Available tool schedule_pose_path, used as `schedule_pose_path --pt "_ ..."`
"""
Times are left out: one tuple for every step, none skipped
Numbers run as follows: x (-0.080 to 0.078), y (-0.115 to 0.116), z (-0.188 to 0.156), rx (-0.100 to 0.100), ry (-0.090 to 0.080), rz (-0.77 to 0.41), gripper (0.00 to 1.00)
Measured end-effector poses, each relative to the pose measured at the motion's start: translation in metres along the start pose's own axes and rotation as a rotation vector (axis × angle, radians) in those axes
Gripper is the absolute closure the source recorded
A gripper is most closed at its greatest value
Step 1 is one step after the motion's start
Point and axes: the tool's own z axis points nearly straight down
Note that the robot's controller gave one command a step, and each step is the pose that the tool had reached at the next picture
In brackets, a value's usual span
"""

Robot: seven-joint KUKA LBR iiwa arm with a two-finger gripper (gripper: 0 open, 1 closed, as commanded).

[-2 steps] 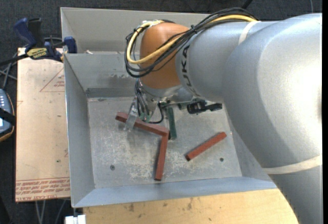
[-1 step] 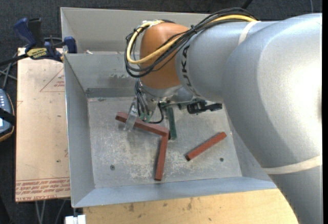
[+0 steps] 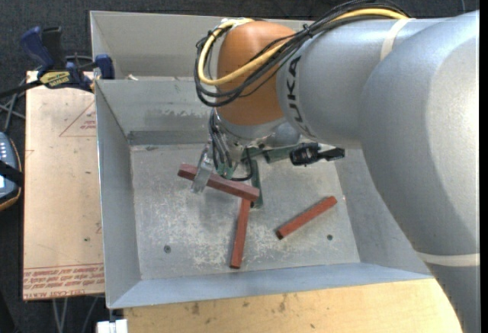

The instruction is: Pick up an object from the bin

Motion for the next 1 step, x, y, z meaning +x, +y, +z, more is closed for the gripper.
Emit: schedule_pose_path --pt "-0.0125 0.0121 -0.0643 -0.005 -0.006 0.001 1.00"
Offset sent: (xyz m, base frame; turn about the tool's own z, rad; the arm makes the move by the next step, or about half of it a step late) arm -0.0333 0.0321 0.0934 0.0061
